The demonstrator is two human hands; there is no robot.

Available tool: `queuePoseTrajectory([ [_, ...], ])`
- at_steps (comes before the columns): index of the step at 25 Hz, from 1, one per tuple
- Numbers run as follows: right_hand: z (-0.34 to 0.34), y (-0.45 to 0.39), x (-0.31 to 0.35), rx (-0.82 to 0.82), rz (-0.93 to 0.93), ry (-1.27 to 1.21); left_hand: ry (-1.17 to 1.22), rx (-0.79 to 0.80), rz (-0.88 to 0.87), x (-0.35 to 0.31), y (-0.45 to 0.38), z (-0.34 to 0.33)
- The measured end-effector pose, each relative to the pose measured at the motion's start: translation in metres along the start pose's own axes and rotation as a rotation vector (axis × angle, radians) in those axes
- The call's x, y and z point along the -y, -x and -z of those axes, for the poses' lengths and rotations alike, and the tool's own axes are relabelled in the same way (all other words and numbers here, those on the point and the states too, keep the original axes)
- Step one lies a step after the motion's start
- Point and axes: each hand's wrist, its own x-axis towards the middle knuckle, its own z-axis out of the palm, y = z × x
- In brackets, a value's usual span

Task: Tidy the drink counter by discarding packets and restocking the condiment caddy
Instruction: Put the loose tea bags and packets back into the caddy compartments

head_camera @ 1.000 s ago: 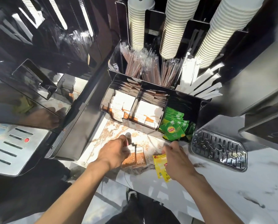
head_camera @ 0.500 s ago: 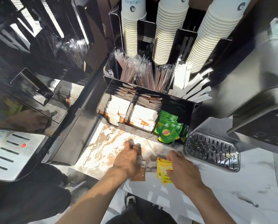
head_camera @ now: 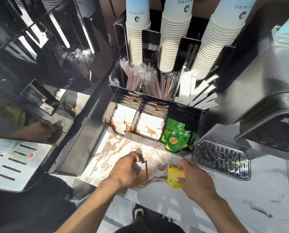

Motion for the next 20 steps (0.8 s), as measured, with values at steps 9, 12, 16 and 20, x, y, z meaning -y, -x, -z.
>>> queuePoseTrajectory([
  [9,0.04,0.013,0.011,-0.139,0.052,-0.086,0.247,-0.45,-0.294,-0.047,-0.016,0.127],
  [12,0.063,0.019,0.013,-0.245,0.058,-0.108,0.037,-0.423,-0.449,-0.074,-0.029,0.116],
  [16,0.085,0.016,0.015,-0.455,0.037,-0.17,-0.314,-0.238,-0.604,-0.073,-0.055,0.077],
  [20,0.092,-0.002,0.026,-0.572,0.087,-0.094,-0.555,-0.107,-0.442,-0.056,-0.071,0.058],
])
